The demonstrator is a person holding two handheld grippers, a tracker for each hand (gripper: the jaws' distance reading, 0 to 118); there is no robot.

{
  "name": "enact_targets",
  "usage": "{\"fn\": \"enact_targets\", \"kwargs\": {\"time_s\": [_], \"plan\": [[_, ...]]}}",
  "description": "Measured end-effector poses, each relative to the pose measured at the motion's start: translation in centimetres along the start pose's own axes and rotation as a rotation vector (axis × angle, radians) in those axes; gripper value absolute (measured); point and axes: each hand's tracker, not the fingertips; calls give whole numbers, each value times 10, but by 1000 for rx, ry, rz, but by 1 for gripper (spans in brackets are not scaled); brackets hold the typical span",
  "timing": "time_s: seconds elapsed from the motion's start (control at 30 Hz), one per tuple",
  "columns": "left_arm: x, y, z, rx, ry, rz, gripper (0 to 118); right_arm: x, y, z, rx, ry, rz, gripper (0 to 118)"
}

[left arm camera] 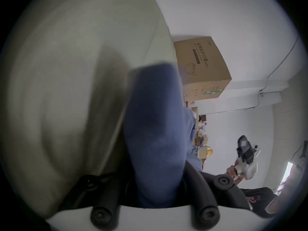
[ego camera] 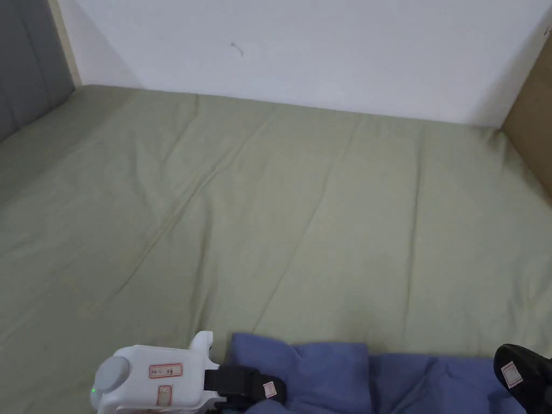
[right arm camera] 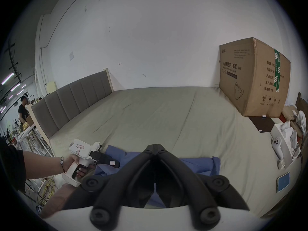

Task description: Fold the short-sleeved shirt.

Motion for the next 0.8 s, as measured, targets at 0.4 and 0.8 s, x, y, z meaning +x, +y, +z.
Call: {"fn": "enact_targets", "kwargs": {"time_s": [0.4, 0.8], "plan": [[144, -21, 32, -6, 813, -503, 9, 22, -1, 33, 68, 5, -54, 0], [220, -28, -4, -31, 863, -455, 10, 60, -14, 66, 120, -17, -186, 0]]}}
